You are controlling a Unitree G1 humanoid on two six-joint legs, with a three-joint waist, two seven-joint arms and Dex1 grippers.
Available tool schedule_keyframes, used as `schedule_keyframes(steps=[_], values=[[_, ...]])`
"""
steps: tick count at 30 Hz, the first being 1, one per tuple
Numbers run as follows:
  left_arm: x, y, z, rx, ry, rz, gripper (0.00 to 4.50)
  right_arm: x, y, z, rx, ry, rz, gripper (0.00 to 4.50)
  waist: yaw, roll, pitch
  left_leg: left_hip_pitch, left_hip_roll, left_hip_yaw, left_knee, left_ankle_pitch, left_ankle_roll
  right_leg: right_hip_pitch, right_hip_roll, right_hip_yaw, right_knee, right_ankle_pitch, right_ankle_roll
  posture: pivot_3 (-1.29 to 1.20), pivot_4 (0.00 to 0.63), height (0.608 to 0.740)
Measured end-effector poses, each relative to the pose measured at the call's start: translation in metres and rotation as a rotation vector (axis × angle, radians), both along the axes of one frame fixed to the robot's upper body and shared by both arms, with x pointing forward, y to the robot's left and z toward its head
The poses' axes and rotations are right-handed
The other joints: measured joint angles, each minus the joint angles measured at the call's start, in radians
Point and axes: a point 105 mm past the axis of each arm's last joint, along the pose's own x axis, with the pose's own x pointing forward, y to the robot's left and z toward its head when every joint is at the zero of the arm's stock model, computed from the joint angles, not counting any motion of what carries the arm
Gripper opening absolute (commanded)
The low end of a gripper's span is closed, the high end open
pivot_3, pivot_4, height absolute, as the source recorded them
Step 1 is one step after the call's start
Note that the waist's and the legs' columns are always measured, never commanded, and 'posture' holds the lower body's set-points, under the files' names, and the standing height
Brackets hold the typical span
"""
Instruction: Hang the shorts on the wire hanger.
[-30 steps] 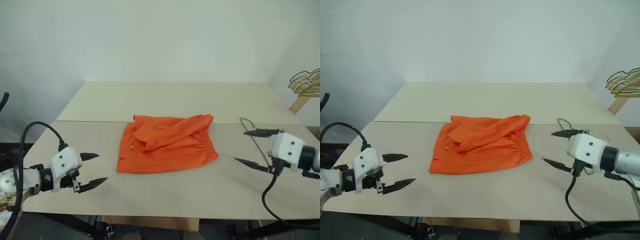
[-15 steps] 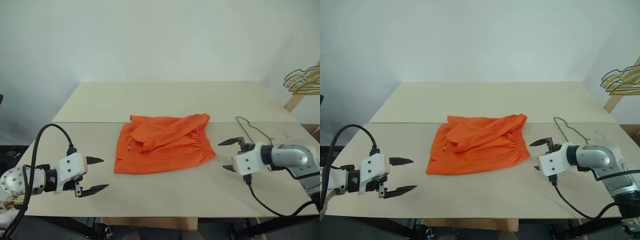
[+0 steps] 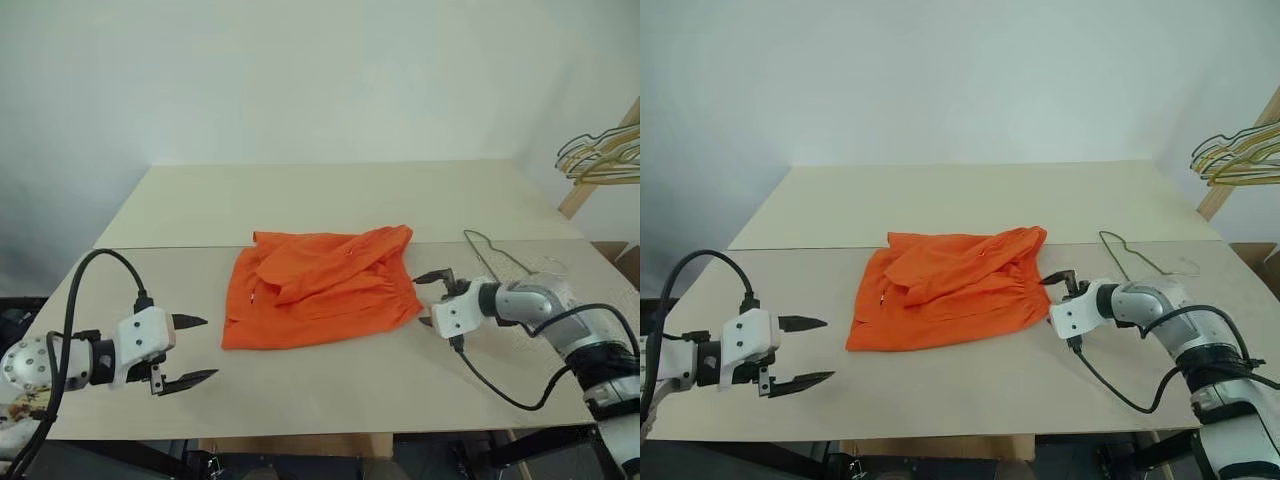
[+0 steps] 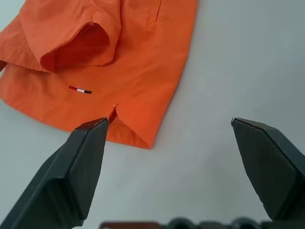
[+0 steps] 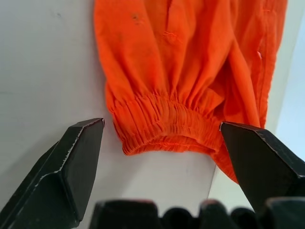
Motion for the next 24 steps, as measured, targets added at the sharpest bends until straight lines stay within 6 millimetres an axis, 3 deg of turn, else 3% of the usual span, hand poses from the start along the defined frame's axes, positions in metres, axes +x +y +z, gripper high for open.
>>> schedule_keyframes(steps=[2,7,13,24], values=[[0.0,0.0,0.0,-0.002,0.001,0.003,4.5,0.002,0.004,-0.004,0.002,0.008,0.007,3.9,-0.006,0.0,0.0,0.0,0.0,0.0,0.0,0.0,0.0,0.0,0.0,0.0,0.0,0.0,0.0,-0.03,0.0,0.74],[0.001,0.002,-0.001,-0.005,0.004,0.01,4.5,0.002,0.006,-0.016,-0.013,0.011,0.021,2.12,-0.018,0.0,0.0,0.001,0.0,-0.001,0.0,0.0,0.0,0.0,0.0,0.0,0.003,0.0,0.0,-0.03,0.0,0.74],[0.001,0.006,-0.004,0.008,0.004,-0.002,4.5,0.01,0.005,-0.012,-0.027,-0.035,0.01,0.01,-0.028,0.0,0.0,0.003,0.0,0.0,0.0,0.0,0.0,0.001,0.0,0.001,0.004,-0.001,-0.001,-0.04,0.0,0.74],[0.007,0.002,-0.017,0.104,0.032,-0.189,4.5,0.004,0.017,-0.008,0.016,-0.004,0.042,0.01,-0.052,0.0,0.0,0.003,0.0,-0.001,0.0,0.0,0.0,0.001,0.0,0.001,0.005,-0.001,-0.001,-0.07,0.0,0.74]])
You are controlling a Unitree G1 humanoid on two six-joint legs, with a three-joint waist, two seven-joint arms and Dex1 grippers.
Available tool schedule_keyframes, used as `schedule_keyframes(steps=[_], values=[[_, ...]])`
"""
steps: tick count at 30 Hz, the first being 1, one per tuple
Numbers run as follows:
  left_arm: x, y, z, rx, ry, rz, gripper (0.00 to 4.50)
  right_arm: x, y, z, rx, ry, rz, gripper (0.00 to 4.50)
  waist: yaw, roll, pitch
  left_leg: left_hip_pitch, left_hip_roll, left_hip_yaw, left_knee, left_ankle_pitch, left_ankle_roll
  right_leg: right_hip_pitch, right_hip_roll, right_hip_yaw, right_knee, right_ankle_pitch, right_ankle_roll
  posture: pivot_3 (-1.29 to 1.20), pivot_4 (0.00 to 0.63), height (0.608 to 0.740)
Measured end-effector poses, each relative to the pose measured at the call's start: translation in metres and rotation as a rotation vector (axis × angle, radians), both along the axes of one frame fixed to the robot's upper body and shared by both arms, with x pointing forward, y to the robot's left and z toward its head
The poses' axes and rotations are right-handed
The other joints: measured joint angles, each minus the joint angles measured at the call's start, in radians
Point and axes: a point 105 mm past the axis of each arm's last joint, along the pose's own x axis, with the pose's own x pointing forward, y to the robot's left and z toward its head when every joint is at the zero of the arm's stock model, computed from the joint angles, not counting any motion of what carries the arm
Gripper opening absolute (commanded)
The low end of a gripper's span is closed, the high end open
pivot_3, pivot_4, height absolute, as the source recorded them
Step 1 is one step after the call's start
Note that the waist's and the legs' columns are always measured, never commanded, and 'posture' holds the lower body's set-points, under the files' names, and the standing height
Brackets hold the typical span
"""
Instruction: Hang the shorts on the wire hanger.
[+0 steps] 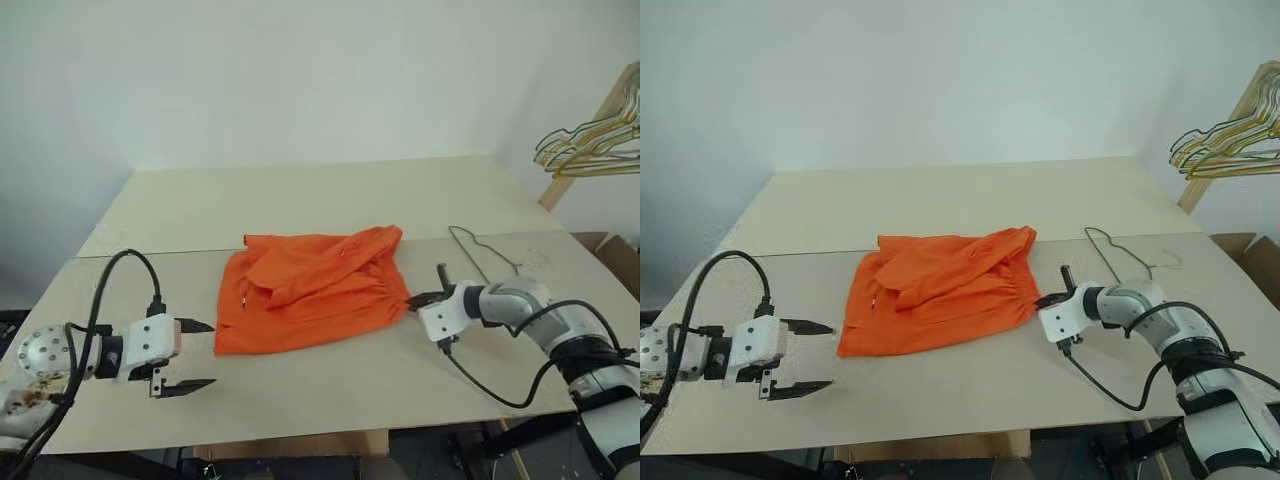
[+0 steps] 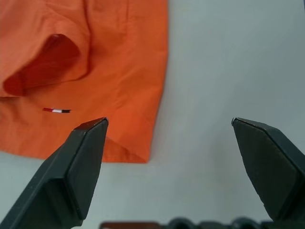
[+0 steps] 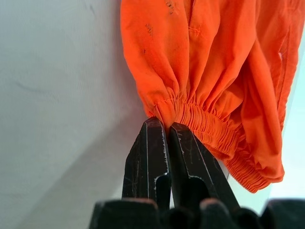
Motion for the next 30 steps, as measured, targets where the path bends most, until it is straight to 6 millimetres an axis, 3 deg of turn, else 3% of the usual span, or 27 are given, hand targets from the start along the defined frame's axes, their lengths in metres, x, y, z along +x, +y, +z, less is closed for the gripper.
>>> schedule_keyframes(steps=[7,11,17,23,26,30], values=[[0.032,-0.011,-0.021,0.062,-0.027,-0.048,4.5,-0.001,0.011,0.001,0.026,0.014,0.003,0.01,-0.017,0.0,0.0,-0.001,0.0,-0.002,0.002,0.0,0.0,0.0,0.0,-0.001,0.001,0.0,0.0,-0.09,0.0,0.74],[0.045,-0.008,-0.021,0.089,-0.049,-0.033,4.5,-0.002,0.011,-0.001,0.026,0.021,-0.002,0.01,-0.032,0.0,-0.001,-0.001,0.0,-0.005,0.002,0.0,0.0,-0.001,0.0,-0.001,0.001,0.0,0.0,-0.1,0.0,0.74],[0.048,0.007,-0.028,0.157,-0.041,-0.044,4.5,-0.004,0.011,-0.001,0.045,0.029,-0.012,0.01,-0.051,0.0,-0.001,0.0,0.0,-0.008,0.002,0.0,0.0,-0.001,0.0,0.0,0.002,0.0,0.0,-0.11,0.0,0.74],[0.044,0.005,-0.031,0.168,0.0,-0.09,4.5,-0.003,0.012,0.001,0.052,0.026,-0.017,0.01,-0.05,0.0,-0.001,0.0,0.0,-0.009,0.002,0.0,0.0,-0.001,0.0,0.0,0.003,0.0,0.0,-0.1,0.0,0.74],[0.049,0.005,-0.033,0.155,-0.025,-0.066,3.91,-0.003,0.013,0.001,0.053,0.026,-0.019,0.0,-0.049,0.0,-0.001,0.0,0.0,-0.009,0.002,0.0,0.0,0.0,-0.001,0.0,0.004,0.0,0.0,-0.1,0.0,0.74],[0.052,0.008,-0.037,0.17,-0.044,-0.068,2.62,-0.004,0.015,0.002,0.06,0.023,-0.012,0.0,-0.049,0.0,-0.001,0.0,0.0,-0.009,0.004,0.0,0.0,0.0,-0.001,0.0,0.006,0.0,0.0,-0.1,0.0,0.74]])
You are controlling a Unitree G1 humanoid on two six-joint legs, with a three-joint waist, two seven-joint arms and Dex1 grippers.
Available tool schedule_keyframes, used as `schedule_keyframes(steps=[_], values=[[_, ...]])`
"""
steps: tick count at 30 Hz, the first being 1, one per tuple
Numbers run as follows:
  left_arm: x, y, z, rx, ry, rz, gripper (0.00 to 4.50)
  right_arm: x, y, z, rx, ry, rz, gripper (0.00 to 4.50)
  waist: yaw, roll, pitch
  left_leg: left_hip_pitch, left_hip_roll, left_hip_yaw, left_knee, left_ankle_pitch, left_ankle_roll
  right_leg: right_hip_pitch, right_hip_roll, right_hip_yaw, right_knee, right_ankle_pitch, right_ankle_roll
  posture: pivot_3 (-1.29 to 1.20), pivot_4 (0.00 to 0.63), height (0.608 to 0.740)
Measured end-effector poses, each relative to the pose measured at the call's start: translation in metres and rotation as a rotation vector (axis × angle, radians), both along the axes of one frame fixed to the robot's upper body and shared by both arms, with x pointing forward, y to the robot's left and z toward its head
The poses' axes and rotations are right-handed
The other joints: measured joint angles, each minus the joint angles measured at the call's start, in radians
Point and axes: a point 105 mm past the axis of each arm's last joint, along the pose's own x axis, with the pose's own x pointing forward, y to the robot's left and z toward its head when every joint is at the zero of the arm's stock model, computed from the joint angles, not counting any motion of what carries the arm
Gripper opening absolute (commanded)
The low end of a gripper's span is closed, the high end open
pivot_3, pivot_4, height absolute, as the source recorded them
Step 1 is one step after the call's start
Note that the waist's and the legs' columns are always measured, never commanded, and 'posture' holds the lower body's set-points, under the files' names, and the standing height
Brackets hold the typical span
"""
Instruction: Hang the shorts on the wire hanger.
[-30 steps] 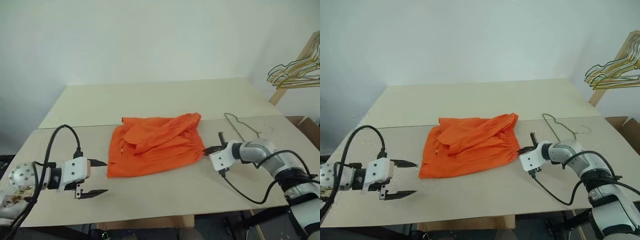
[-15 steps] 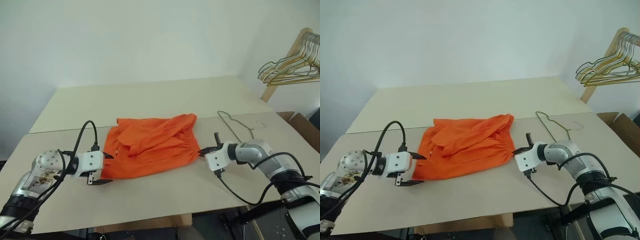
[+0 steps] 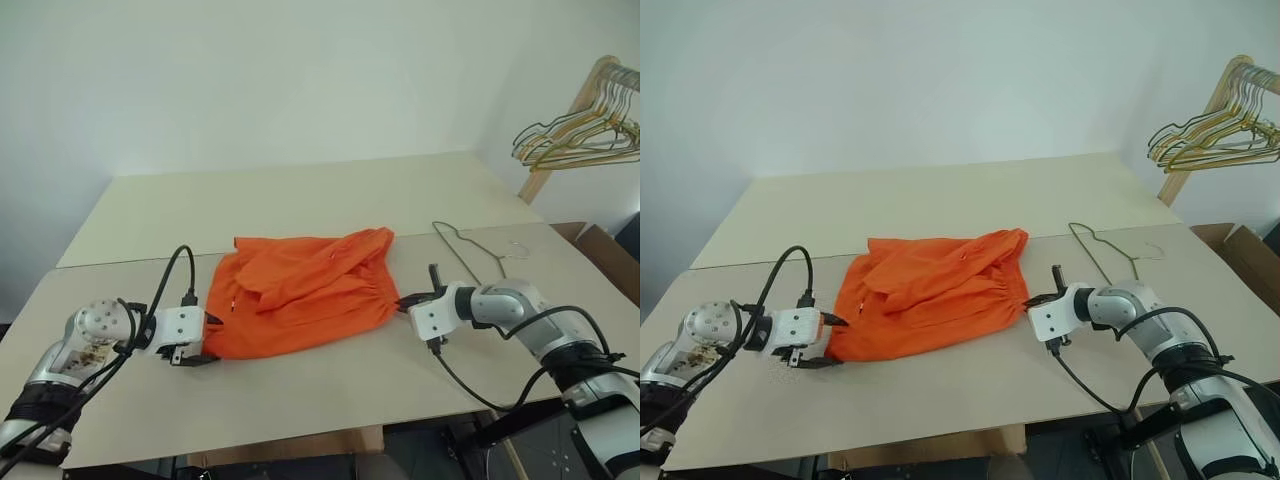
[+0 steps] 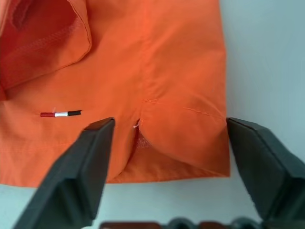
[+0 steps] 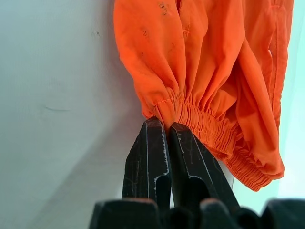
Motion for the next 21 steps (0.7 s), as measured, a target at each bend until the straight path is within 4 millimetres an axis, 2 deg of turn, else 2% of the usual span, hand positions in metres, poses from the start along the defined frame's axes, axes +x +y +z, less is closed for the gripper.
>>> schedule_keyframes(steps=[8,11,15,18,21], values=[[-0.001,0.0,-0.006,-0.004,0.009,-0.004,0.02,0.0,0.0,0.0,0.001,0.001,-0.001,0.0,0.0,0.001,-0.001,0.0,0.0,0.0,0.0,0.0,0.0,0.0,0.0,0.0,0.0,0.0,0.0,-0.1,0.0,0.74],[-0.001,0.0,-0.006,-0.007,0.007,0.0,0.02,-0.002,0.001,-0.001,0.007,0.005,0.003,0.0,0.001,0.001,-0.001,0.0,0.0,-0.001,0.0,0.0,0.0,0.0,0.0,0.0,0.0,0.0,0.0,-0.09,0.0,0.74],[0.001,0.0,-0.006,-0.01,-0.018,0.018,0.02,-0.015,0.006,0.0,0.044,0.042,0.005,0.0,0.004,0.001,-0.001,-0.001,0.0,-0.001,0.0,0.0,0.0,0.0,0.0,0.0,0.0,0.0,0.0,-0.09,0.0,0.74],[-0.007,0.002,0.001,-0.015,-0.01,0.022,0.02,-0.033,0.007,0.018,0.078,0.09,0.009,0.0,0.006,0.001,-0.001,-0.004,0.0,-0.003,0.001,0.0,0.0,-0.002,0.0,-0.001,0.0,-0.001,0.001,-0.08,0.0,0.74],[-0.021,0.008,0.027,-0.035,0.035,0.017,0.02,-0.056,0.006,0.049,0.12,0.181,0.015,0.0,0.008,0.001,0.0,-0.009,0.001,-0.006,0.003,0.0,0.001,-0.004,0.0,-0.003,0.001,-0.001,0.001,-0.08,0.0,0.74]])
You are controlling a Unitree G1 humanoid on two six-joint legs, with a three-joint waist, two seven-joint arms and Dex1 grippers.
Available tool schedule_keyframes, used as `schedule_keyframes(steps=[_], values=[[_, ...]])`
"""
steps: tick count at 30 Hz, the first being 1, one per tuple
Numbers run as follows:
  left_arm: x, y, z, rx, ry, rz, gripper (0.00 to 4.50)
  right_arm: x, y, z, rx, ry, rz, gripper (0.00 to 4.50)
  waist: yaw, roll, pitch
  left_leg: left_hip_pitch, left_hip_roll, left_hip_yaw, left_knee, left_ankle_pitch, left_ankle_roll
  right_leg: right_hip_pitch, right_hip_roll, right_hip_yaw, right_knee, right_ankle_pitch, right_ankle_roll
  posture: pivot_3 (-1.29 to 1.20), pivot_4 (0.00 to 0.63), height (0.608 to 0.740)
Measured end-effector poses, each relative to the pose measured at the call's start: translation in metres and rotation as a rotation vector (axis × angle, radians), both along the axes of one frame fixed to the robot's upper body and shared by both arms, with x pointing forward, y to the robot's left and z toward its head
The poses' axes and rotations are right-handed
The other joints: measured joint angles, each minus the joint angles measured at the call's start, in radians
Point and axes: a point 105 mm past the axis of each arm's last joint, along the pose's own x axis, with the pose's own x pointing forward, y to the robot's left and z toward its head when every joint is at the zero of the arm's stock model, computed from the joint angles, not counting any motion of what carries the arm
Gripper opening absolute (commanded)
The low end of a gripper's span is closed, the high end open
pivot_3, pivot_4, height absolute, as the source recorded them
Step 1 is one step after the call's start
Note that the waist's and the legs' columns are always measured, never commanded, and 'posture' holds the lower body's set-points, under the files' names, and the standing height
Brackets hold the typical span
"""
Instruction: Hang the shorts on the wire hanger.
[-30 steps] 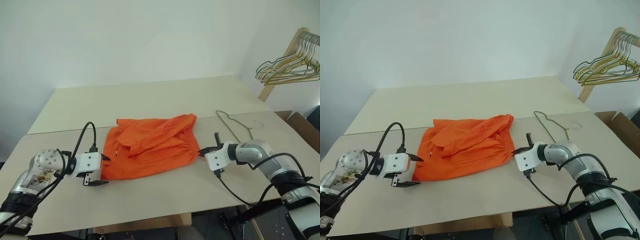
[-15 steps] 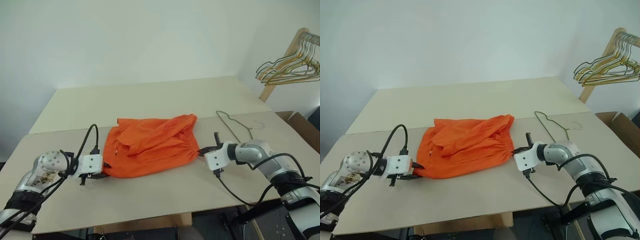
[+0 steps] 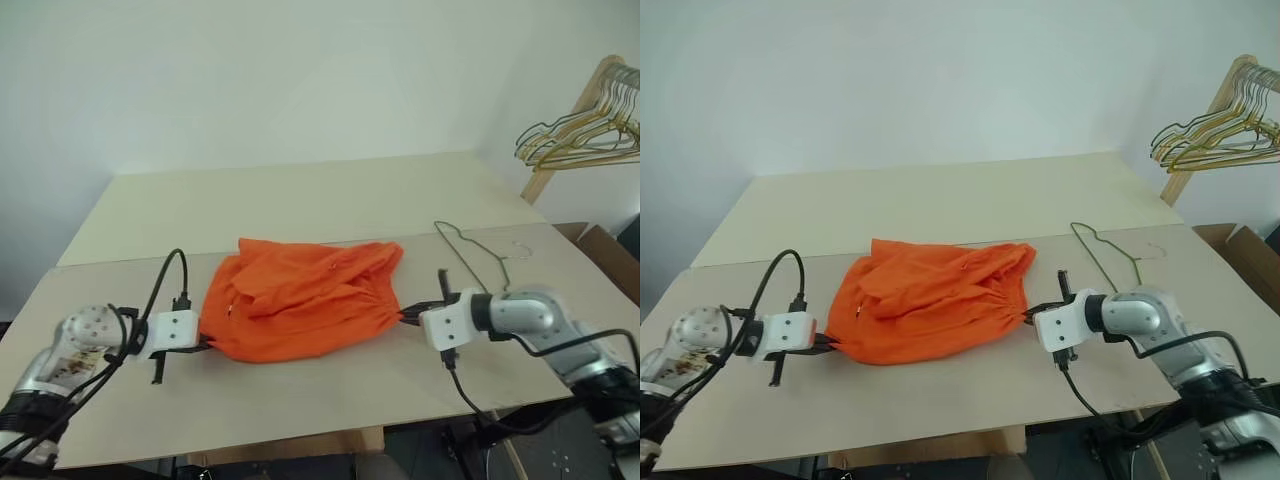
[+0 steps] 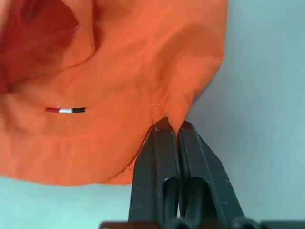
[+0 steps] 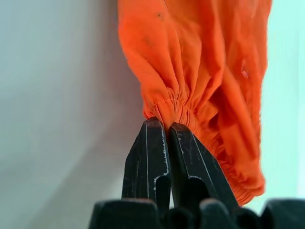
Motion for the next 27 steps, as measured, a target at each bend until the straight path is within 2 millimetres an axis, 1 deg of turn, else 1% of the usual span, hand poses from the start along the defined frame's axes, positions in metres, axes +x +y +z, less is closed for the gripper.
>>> schedule_keyframes(steps=[2,4,6,7,8,9,10,11,13,14,15,16,17,18,19,20,21,22,23,24,25,26,27], values=[[-0.013,0.004,0.024,-0.002,0.049,-0.014,0.02,-0.021,0.002,0.024,0.033,0.086,0.035,0.0,0.005,0.0,0.001,-0.001,0.0,-0.001,0.0,0.0,0.0,0.0,0.0,-0.001,-0.001,0.0,0.001,-0.08,0.0,0.74],[-0.019,0.002,0.048,-0.003,0.065,-0.042,0.02,-0.037,0.007,0.048,0.07,0.146,0.083,0.0,0.016,0.001,0.001,0.002,-0.001,-0.001,0.0,-0.001,0.001,0.004,-0.001,-0.002,-0.003,-0.001,0.002,-0.08,0.0,0.74],[-0.018,-0.005,0.056,-0.019,0.06,-0.059,0.02,-0.042,0.014,0.056,0.119,0.19,0.108,0.0,0.03,0.002,0.001,0.007,-0.001,0.0,0.0,-0.001,0.001,0.009,-0.001,-0.002,-0.004,-0.001,0.002,-0.08,0.0,0.74],[-0.015,-0.009,0.057,-0.034,0.06,-0.061,0.02,-0.039,0.016,0.058,0.147,0.196,0.103,0.0,0.033,0.002,0.001,0.011,-0.001,0.001,0.0,-0.001,0.001,0.012,0.0,-0.002,-0.005,-0.001,0.002,-0.09,0.0,0.74],[-0.007,-0.019,0.06,-0.066,0.039,-0.072,0.02,-0.031,0.02,0.06,0.193,0.19,0.087,0.0,0.04,0.002,0.002,0.014,-0.002,0.004,0.001,-0.001,0.001,0.017,0.0,-0.002,-0.006,-0.001,0.002,-0.09,0.0,0.74],[0.006,-0.03,0.061,-0.105,0.004,-0.068,0.02,-0.015,0.024,0.063,0.225,0.157,0.052,0.0,0.048,0.002,0.003,0.018,-0.002,0.009,0.001,-0.001,0.001,0.021,0.001,-0.002,-0.007,0.0,0.002,-0.09,0.0,0.74],[0.029,-0.046,0.064,-0.159,-0.059,-0.045,0.02,0.009,0.03,0.068,0.267,0.096,-0.004,0.0,0.057,0.003,0.002,0.022,-0.002,0.01,0.002,0.0,0.001,0.023,0.001,-0.002,-0.008,0.0,0.003,-0.09,0.0,0.74],[0.048,-0.063,0.068,-0.189,-0.121,-0.035,0.02,0.03,0.033,0.073,0.293,0.038,-0.063,0.0,0.066,0.003,0.002,0.02,-0.002,0.01,0.003,0.0,0.001,0.023,0.002,-0.002,-0.008,0.001,0.003,-0.09,0.0,0.74],[0.088,-0.085,0.075,-0.241,-0.253,0.062,0.02,0.066,0.034,0.082,0.315,-0.06,-0.179,0.0,0.073,0.002,0.0,0.014,-0.002,0.009,0.007,0.0,0.001,0.018,0.003,-0.002,-0.008,0.002,0.003,-0.09,0.0,0.74],[0.111,-0.092,0.081,-0.258,-0.33,0.144,0.02,0.085,0.032,0.09,0.32,-0.129,-0.249,0.0,0.073,0.001,0.0,0.008,-0.002,0.008,0.009,0.0,0.001,0.011,0.003,-0.002,-0.006,0.003,0.003,-0.09,0.0,0.74],[0.129,-0.095,0.09,-0.272,-0.399,0.215,0.02,0.1,0.029,0.098,0.324,-0.19,-0.308,0.0,0.072,0.0,-0.001,0.001,-0.002,0.008,0.011,0.0,0.0,0.001,0.002,-0.001,-0.002,0.003,0.003,-0.09,0.0,0.74],[0.156,-0.098,0.11,-0.325,-0.521,0.339,0.02,0.123,0.023,0.116,0.348,-0.301,-0.403,0.0,0.07,-0.001,-0.001,-0.011,-0.003,0.009,0.014,0.004,-0.007,-0.01,0.001,-0.002,0.003,0.003,0.003,-0.09,0.0,0.74],[0.17,-0.102,0.131,-0.375,-0.614,0.399,0.02,0.135,0.019,0.133,0.365,-0.395,-0.457,0.0,0.066,-0.001,-0.001,-0.022,-0.004,0.009,0.016,0.006,-0.011,-0.02,-0.001,-0.001,0.007,0.003,0.003,-0.09,0.0,0.74],[0.184,-0.103,0.173,-0.471,-0.77,0.489,0.02,0.149,0.014,0.168,0.418,-0.568,-0.534,0.0,0.059,-0.002,0.0,-0.04,-0.007,0.01,0.023,0.007,-0.013,-0.041,-0.004,-0.001,0.02,0.003,0.003,-0.09,0.0,0.74],[0.188,-0.101,0.211,-0.552,-0.894,0.535,0.02,0.153,0.009,0.2,0.46,-0.711,-0.572,0.0,0.052,-0.003,0.0,-0.054,-0.009,0.011,0.031,0.008,-0.013,-0.057,-0.006,0.0,0.028,0.003,0.003,-0.09,0.0,0.74],[0.182,-0.098,0.261,-0.656,-1.05,0.567,0.02,0.149,0.003,0.239,0.522,-0.881,-0.589,0.0,0.044,-0.003,0.0,-0.061,-0.011,0.013,0.032,0.008,-0.013,-0.067,-0.008,0.001,0.037,0.003,0.003,-0.09,0.0,0.74],[0.173,-0.093,0.293,-0.737,-1.156,0.582,0.02,0.141,-0.002,0.265,0.579,-1.001,-0.588,0.0,0.036,-0.003,0.0,-0.063,-0.012,0.014,0.031,0.008,-0.013,-0.069,-0.01,0.001,0.04,0.003,0.003,-0.09,0.0,0.74],[0.158,-0.085,0.329,-0.826,-1.278,0.585,0.02,0.127,-0.008,0.294,0.649,-1.133,-0.575,0.0,0.029,-0.003,0.0,-0.061,-0.015,0.015,0.025,0.007,-0.012,-0.07,-0.013,0.0,0.04,0.003,0.003,-0.09,0.0,0.74],[0.142,-0.075,0.356,-0.902,-1.373,0.582,0.02,0.112,-0.015,0.317,0.708,-1.241,-0.558,0.0,0.021,-0.003,0.0,-0.058,-0.018,0.015,0.023,0.006,-0.011,-0.07,-0.017,-0.001,0.039,0.003,0.003,-0.09,0.0,0.74],[0.126,-0.066,0.375,-0.966,-1.44,0.559,0.02,0.098,-0.022,0.333,0.755,-1.32,-0.534,0.0,0.017,-0.003,-0.001,-0.056,-0.018,0.015,0.02,0.004,-0.007,-0.069,-0.019,-0.001,0.038,0.003,0.003,-0.09,0.0,0.74],[0.114,-0.058,0.385,-1.004,-1.478,0.536,0.02,0.088,-0.028,0.34,0.789,-1.357,-0.516,0.0,0.013,-0.003,-0.002,-0.052,-0.019,0.014,0.02,0.0,0.0,-0.065,-0.02,-0.001,0.037,0.003,0.003,-0.08,0.0,0.74],[0.106,-0.054,0.388,-1.008,-1.492,0.503,0.02,0.083,-0.03,0.341,0.814,-1.36,-0.494,0.0,0.006,-0.004,-0.004,-0.05,-0.02,0.013,0.021,-0.001,0.001,-0.062,-0.021,-0.001,0.035,0.004,0.005,-0.08,0.0,0.74],[0.104,-0.053,0.384,-0.999,-1.476,0.478,0.02,0.082,-0.029,0.336,0.825,-1.338,-0.476,0.0,0.001,-0.004,-0.005,-0.049,-0.022,0.013,0.021,-0.001,0.002,-0.059,-0.023,-0.001,0.031,0.004,0.006,-0.08,0.0,0.74]])
